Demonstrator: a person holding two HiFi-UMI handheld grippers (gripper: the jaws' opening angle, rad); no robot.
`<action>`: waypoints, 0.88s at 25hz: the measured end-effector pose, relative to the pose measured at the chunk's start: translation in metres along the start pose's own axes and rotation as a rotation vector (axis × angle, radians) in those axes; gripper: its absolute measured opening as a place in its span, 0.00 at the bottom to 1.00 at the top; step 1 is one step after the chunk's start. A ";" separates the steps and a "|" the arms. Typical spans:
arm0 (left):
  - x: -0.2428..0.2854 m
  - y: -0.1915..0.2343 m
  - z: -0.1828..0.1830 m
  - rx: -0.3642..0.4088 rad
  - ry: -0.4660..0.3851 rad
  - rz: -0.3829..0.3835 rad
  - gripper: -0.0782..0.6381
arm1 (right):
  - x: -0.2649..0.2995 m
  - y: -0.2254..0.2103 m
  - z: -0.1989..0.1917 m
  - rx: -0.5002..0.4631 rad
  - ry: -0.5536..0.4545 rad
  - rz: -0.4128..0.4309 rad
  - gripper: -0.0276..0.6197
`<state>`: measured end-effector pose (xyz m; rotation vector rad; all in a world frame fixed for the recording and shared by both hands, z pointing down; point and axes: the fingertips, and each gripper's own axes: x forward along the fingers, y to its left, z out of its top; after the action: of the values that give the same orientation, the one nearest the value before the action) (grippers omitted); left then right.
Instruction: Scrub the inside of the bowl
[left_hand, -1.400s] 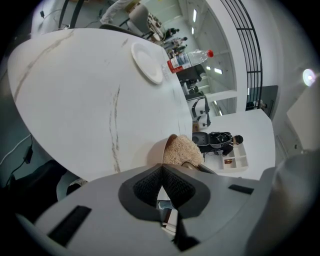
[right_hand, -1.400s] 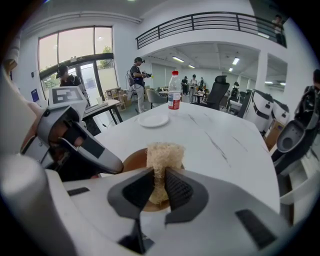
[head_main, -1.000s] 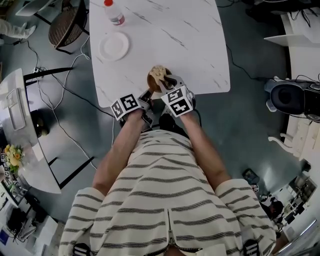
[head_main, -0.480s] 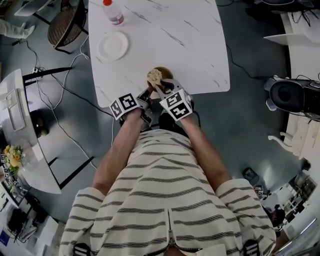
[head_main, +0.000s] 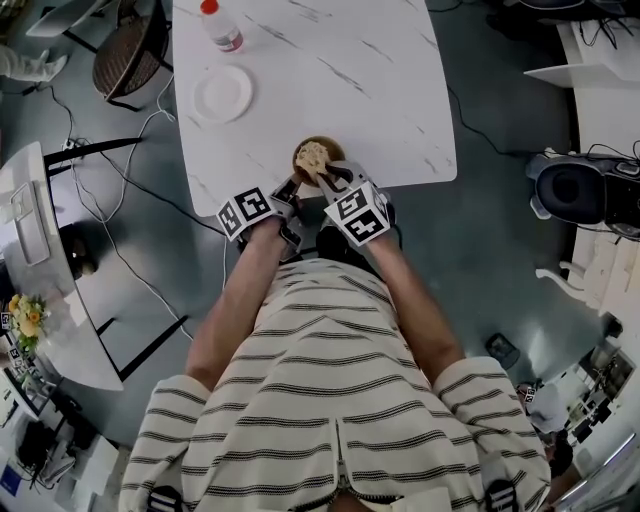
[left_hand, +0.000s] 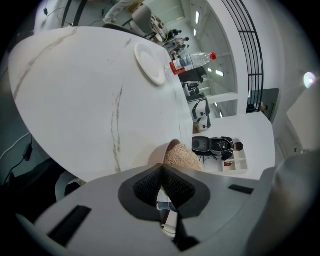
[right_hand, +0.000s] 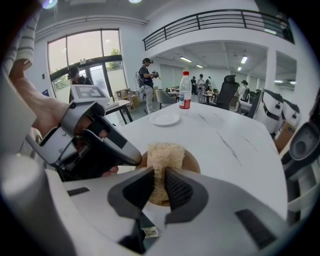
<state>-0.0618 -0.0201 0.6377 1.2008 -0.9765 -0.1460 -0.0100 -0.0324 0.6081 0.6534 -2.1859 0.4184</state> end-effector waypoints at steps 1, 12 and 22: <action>0.000 0.000 0.000 0.000 -0.001 0.000 0.12 | -0.001 -0.001 0.000 -0.005 0.003 -0.005 0.15; -0.001 0.000 -0.001 0.006 -0.002 0.003 0.12 | -0.001 -0.021 -0.002 -0.006 0.005 -0.039 0.15; -0.001 0.000 -0.003 0.018 0.007 0.000 0.12 | 0.004 -0.026 0.003 0.017 -0.007 -0.067 0.15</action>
<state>-0.0604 -0.0177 0.6373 1.2173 -0.9737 -0.1330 0.0011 -0.0557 0.6115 0.7361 -2.1629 0.4003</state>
